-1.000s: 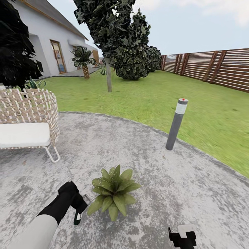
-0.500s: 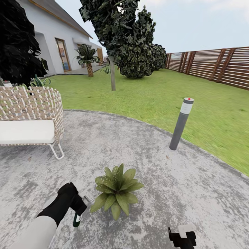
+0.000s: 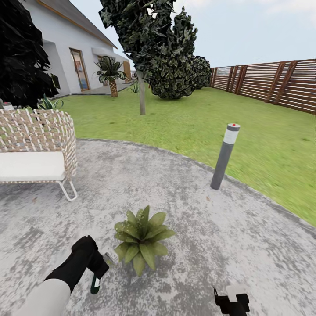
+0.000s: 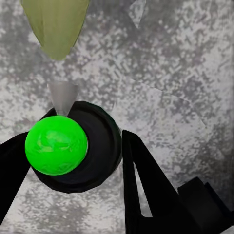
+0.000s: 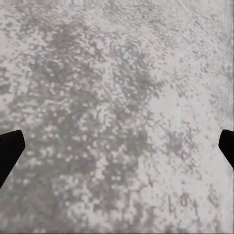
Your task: Pick up the pesticide atomizer in the garden and spray insectifuge to fully cover both potted plants in the garden.
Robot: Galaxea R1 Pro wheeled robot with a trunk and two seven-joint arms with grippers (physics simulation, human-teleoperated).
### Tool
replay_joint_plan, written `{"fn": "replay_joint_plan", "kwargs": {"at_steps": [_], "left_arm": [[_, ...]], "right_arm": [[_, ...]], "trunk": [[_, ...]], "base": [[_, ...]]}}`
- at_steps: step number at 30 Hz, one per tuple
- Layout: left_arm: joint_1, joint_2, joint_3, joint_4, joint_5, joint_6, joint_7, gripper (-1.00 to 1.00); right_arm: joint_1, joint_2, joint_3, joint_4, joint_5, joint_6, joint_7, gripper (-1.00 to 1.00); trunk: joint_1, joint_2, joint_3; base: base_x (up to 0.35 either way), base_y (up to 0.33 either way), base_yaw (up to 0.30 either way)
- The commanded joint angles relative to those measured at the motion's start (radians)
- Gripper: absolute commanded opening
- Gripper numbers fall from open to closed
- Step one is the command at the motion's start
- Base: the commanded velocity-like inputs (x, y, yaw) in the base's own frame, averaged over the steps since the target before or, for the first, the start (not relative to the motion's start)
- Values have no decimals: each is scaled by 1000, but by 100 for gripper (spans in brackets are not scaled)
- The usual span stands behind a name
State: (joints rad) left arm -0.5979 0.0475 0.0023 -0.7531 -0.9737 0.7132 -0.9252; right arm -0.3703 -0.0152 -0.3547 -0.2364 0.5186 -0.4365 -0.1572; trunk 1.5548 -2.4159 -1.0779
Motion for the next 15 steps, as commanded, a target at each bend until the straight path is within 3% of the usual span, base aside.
{"fn": "replay_joint_plan", "kwargs": {"at_steps": [1, 4, 12, 15], "left_arm": [[1, 2, 1, -1, -6, 5, -8, -100], [4, 7, 1, 0, -4, 5, -9, -100], [16, 2, 4, -2, 2, 4, -6, -100], [15, -6, 37, -3, 3, 5, 46, -100]], "right_arm": [[-1, 1, -6, 2, 10, -4, -4, 100], [-1, 3, -6, 2, 9, -4, -4, 100], [-1, 3, -6, 2, 9, -4, -4, 100], [-1, 3, -6, 2, 9, -4, -4, 100]], "trunk": [[-1, 0, -1], [-1, 0, -1], [-1, 0, -1], [-1, 0, -1]], "base": [[-246, -159, 0], [-81, -52, 81], [-4, -3, 263], [0, 0, 275]]}}
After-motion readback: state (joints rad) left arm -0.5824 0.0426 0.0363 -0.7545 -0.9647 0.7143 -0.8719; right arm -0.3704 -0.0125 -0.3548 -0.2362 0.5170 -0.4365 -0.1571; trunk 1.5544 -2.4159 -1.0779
